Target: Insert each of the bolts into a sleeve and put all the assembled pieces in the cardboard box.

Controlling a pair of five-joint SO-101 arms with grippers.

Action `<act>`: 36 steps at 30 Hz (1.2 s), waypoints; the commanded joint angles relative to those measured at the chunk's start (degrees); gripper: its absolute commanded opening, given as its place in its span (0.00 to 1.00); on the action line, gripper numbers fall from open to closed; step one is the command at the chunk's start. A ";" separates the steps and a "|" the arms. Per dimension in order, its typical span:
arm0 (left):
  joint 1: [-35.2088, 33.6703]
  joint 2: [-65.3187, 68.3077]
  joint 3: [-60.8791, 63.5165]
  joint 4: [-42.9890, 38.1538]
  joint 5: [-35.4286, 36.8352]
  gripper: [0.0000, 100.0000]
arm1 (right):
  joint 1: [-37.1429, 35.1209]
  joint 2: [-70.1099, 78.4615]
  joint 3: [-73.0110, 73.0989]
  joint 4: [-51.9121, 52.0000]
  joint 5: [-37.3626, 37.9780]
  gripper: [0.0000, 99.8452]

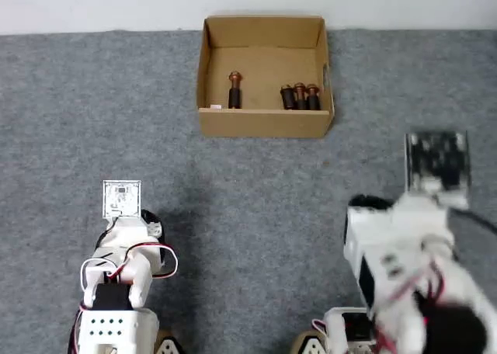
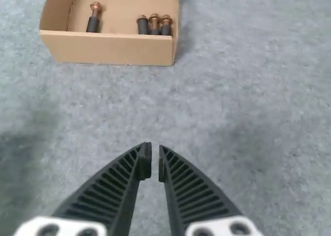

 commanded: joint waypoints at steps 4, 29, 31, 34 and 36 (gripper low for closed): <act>-0.18 -0.35 -0.40 -1.32 -0.44 0.01 | 2.95 -22.73 22.59 -11.74 -0.26 0.01; -0.18 -0.35 -0.40 -1.32 -0.44 0.01 | 2.51 -38.81 74.29 -34.68 -0.62 0.01; -0.18 -0.35 -0.40 -1.32 -0.44 0.01 | 2.42 -38.81 77.19 -34.15 -0.62 0.01; -0.18 -0.35 -0.40 -1.32 -0.44 0.01 | 2.42 -38.81 80.70 -31.69 -0.62 0.01; -0.18 -0.35 -0.40 -1.32 -0.44 0.01 | 2.51 -38.81 81.05 -28.70 -0.62 0.01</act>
